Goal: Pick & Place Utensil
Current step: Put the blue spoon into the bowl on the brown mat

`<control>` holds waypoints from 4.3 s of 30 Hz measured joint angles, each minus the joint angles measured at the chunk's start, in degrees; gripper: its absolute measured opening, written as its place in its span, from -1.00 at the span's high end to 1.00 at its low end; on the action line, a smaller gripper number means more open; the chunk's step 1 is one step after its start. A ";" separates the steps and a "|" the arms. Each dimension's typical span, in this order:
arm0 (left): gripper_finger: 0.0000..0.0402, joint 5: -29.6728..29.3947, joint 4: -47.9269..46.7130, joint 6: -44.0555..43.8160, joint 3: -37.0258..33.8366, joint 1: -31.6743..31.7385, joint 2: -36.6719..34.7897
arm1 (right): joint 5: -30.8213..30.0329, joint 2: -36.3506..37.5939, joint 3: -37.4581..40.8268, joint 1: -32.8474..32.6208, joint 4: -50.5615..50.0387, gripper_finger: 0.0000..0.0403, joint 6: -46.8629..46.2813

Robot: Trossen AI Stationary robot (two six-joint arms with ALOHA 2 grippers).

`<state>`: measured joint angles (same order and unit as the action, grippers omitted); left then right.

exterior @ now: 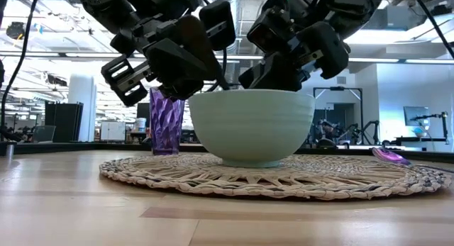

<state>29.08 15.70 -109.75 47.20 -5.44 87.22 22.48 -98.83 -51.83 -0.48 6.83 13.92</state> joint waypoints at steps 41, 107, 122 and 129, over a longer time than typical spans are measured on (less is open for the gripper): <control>0.79 1.00 -4.52 89.35 -0.11 2.31 -19.83 | -22.78 27.52 -0.07 -16.22 -32.56 1.00 -44.00; 0.97 -20.52 -13.89 103.63 -24.65 9.31 -55.38 | -32.12 11.69 12.68 -27.09 -48.13 0.41 -100.55; 0.97 -20.50 -13.48 102.83 -25.62 9.28 -56.35 | -31.03 15.31 13.14 -27.09 -48.79 0.89 -100.22; 0.94 -20.50 -13.52 102.81 -25.62 9.28 -55.99 | -30.97 21.67 13.03 -27.09 -49.20 0.97 -98.88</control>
<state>8.58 2.18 -6.94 21.58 3.84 31.23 -8.49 -77.15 -38.80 -27.57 -42.38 -84.96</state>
